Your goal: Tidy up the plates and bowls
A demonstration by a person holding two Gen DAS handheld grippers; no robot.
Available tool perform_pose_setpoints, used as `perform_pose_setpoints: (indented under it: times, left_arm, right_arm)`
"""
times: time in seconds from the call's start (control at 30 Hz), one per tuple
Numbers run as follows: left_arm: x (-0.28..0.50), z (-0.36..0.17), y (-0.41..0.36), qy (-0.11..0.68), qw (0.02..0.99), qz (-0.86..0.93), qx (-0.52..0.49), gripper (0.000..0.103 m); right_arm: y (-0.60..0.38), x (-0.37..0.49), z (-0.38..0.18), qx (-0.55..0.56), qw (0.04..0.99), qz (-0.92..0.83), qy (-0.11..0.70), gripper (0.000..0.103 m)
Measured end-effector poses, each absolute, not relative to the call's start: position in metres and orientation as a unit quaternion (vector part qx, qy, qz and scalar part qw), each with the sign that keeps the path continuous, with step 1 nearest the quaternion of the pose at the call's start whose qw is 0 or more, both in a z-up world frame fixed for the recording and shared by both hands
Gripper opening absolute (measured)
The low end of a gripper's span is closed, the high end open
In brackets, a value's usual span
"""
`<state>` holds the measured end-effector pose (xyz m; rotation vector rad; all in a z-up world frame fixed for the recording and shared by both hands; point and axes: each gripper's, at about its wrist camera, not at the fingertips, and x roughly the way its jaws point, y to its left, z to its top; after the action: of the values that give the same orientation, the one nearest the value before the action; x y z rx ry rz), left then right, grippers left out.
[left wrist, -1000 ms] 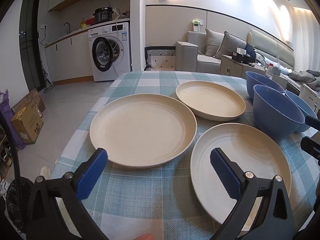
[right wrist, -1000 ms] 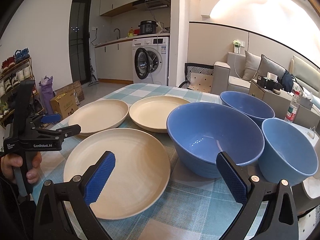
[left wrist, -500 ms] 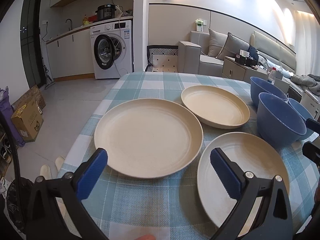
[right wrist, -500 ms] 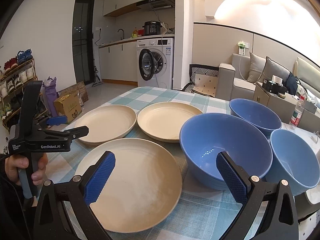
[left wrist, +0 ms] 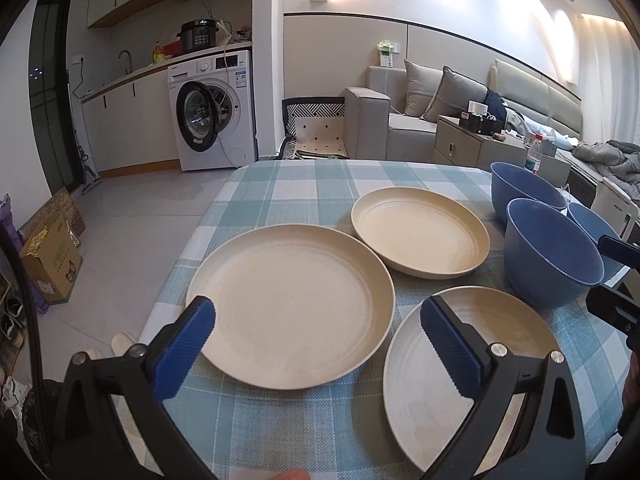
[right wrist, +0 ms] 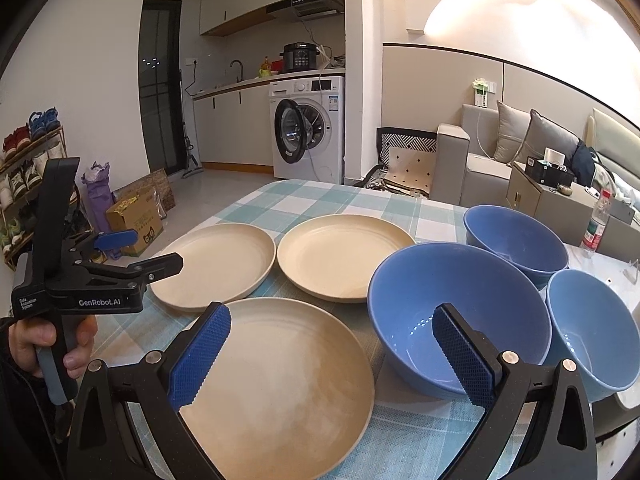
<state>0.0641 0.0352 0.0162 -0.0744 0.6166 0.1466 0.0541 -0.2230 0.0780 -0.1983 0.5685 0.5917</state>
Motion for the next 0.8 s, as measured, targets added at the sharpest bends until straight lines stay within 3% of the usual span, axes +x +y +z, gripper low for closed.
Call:
perform_pose_setpoints:
  times: [0.8]
  left_arm:
    - [0.078, 0.037, 0.081, 0.303, 0.945, 0.108, -0.062, 0.103]
  right_arm:
    - [-0.174, 0.084, 0.096, -0.096, 0.903, 0.297, 0.297, 0.103]
